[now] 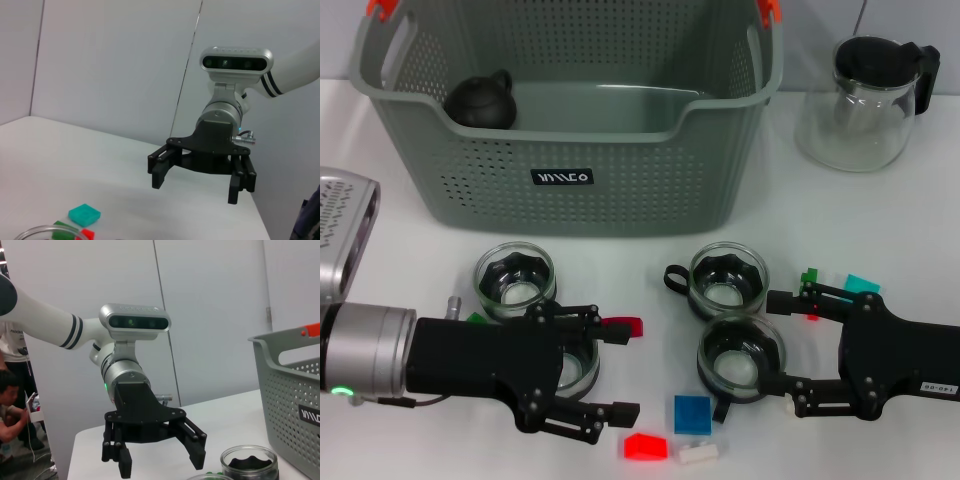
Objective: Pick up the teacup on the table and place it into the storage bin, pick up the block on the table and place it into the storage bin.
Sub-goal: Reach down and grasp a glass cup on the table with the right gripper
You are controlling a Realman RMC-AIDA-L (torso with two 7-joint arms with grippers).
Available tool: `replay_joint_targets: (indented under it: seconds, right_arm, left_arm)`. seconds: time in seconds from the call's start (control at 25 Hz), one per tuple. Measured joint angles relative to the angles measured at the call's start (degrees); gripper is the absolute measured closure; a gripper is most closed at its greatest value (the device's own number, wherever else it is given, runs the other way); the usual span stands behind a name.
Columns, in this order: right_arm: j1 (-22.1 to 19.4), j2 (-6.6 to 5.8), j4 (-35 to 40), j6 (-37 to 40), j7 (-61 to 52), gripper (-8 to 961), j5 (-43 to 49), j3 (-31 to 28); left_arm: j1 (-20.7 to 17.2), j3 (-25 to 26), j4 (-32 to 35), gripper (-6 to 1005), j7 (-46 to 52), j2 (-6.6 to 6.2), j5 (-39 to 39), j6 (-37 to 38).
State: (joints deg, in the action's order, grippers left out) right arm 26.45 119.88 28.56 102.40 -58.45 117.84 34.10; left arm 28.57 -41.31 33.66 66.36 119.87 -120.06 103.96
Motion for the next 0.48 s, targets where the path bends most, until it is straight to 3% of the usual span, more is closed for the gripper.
replay_joint_targets:
  seconds: [0.24,0.48]
  right_arm:
    - [0.00,-0.21,0.28,0.31,-0.46,57,0.45,0.37]
    - [1.66,-0.35,6.62,1.56,-7.97,60,7.44,0.81]
  left_arm:
    - [-0.85,1.36,0.83,127,1.03,-0.97,0.01,2.43]
    - [-3.81,9.32,2.71,127,2.19,-2.29,-0.06,3.62]
